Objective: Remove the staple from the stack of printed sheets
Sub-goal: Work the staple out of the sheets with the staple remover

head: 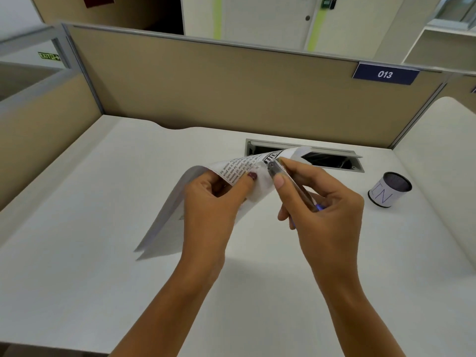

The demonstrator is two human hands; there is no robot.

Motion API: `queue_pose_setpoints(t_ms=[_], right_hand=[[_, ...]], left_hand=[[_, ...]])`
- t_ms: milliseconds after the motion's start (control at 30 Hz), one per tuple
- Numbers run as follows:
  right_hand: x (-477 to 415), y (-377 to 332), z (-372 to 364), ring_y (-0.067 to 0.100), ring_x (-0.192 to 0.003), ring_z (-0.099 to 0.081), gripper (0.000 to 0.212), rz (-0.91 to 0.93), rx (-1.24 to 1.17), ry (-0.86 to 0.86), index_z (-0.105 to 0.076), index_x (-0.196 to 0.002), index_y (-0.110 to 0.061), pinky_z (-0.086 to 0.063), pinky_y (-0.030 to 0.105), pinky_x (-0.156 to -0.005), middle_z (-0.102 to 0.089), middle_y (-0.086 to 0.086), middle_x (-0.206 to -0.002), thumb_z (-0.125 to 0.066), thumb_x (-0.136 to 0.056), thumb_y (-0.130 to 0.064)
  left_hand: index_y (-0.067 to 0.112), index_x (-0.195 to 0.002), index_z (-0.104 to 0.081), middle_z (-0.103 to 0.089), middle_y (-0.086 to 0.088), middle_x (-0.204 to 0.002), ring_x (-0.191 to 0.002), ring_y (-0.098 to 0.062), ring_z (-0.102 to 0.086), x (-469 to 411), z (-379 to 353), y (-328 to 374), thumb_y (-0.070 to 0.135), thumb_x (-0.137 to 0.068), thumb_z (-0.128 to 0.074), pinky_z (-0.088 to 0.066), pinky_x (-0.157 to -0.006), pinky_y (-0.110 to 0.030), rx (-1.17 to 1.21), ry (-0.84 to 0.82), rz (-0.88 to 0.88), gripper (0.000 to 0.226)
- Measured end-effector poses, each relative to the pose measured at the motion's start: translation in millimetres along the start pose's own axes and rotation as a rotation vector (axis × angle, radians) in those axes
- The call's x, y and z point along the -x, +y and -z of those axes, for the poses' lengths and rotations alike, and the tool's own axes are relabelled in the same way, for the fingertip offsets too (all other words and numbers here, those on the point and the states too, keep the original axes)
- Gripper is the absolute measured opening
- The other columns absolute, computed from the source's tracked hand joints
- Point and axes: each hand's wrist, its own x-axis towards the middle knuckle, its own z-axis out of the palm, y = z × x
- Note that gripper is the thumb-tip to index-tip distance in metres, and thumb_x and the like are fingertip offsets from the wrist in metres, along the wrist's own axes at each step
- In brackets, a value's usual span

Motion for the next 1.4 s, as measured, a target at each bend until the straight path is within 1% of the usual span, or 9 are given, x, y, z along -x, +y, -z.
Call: queue_pose_setpoints(t_ms=[133,333,433,500,567,800,967,1233,1400], right_hand=[[2,-3,3,0.012,-0.094,-0.071,0.036,0.221,0.256,-0.019,-0.069,-0.116,-0.009,-0.061,0.029,-0.071,-0.073,0.001,-0.110,-0.069,-0.085,-0.028],[7,-5,4,0.016,-0.095,-0.071,0.032,0.413,0.443,-0.009,-0.069,-0.113,-0.011,-0.061,0.028,-0.077,-0.073,0.003,-0.108,-0.069,-0.085,-0.026],[7,-4,3,0.015,-0.092,-0.071,0.032,0.441,0.470,-0.012,-0.069,-0.113,-0.010,-0.059,0.023,-0.077,-0.073,0.003,-0.107,-0.071,-0.084,-0.024],[6,-4,3,0.015,-0.089,-0.071,0.032,0.459,0.473,-0.013,-0.069,-0.113,-0.009,-0.057,0.020,-0.079,-0.074,0.004,-0.105,-0.073,-0.084,-0.023],[5,-3,4,0.014,-0.088,-0.071,0.032,0.464,0.460,-0.017,-0.070,-0.112,-0.007,-0.055,0.016,-0.081,-0.074,0.004,-0.105,-0.074,-0.084,-0.021],[-4,-4,12,0.007,-0.088,-0.068,0.029,0.485,0.405,-0.087,-0.069,-0.113,-0.011,-0.052,0.009,-0.080,-0.070,-0.006,-0.103,-0.074,-0.085,-0.017],[-7,-5,17,0.015,-0.086,-0.069,0.026,0.480,0.413,-0.146,-0.071,-0.111,-0.010,-0.056,0.020,-0.074,-0.073,0.001,-0.100,-0.073,-0.087,-0.017],[-5,-4,15,0.022,-0.092,-0.069,0.028,0.513,0.464,-0.175,-0.071,-0.113,-0.009,-0.060,0.036,-0.072,-0.073,0.003,-0.107,-0.065,-0.090,-0.025],[-9,-5,16,0.019,-0.090,-0.068,0.025,0.485,0.443,-0.197,-0.071,-0.112,-0.010,-0.057,0.032,-0.071,-0.073,0.001,-0.102,-0.069,-0.089,-0.019]], left_hand=[[0.033,-0.085,-0.067,-0.073,0.020,-0.077,-0.083,-0.014,-0.070,0,2,-1,0.035,-0.080,-0.069,-0.055,-0.068,-0.020,0.146,-0.056,0.137,0.006],[0.031,-0.082,-0.071,-0.075,0.014,-0.081,-0.087,-0.019,-0.071,1,5,1,0.030,-0.082,-0.068,-0.055,-0.083,-0.035,0.176,-0.085,0.149,0.003],[0.033,-0.078,-0.068,-0.072,0.022,-0.072,-0.080,-0.011,-0.070,2,5,1,0.033,-0.082,-0.069,-0.056,-0.070,-0.022,0.106,-0.054,0.107,0.004],[0.034,-0.076,-0.064,-0.066,0.030,-0.062,-0.070,0.004,-0.066,4,5,3,0.037,-0.081,-0.068,-0.047,-0.051,-0.006,0.013,-0.031,0.043,0.008],[0.035,-0.076,-0.062,-0.064,0.031,-0.060,-0.070,0.015,-0.060,6,6,5,0.039,-0.080,-0.068,-0.040,-0.046,-0.001,-0.024,-0.024,0.008,0.008],[0.034,-0.078,-0.065,-0.068,0.029,-0.068,-0.074,0.013,-0.063,8,8,10,0.035,-0.080,-0.068,-0.039,-0.048,0.002,-0.028,-0.046,-0.052,0.003],[0.030,-0.063,-0.058,-0.062,0.030,-0.051,-0.060,0.017,-0.059,9,7,11,0.033,-0.082,-0.067,-0.037,-0.043,0.001,-0.036,-0.031,-0.063,0.021],[0.025,-0.057,-0.060,-0.061,0.026,-0.049,-0.057,0.013,-0.058,5,10,10,0.042,-0.080,-0.066,-0.037,-0.047,0.000,-0.129,-0.008,-0.073,0.029],[0.023,-0.055,-0.059,-0.068,0.006,-0.059,-0.057,0.003,-0.062,2,11,12,0.039,-0.081,-0.067,-0.037,-0.044,-0.001,-0.085,-0.004,-0.024,0.032]])
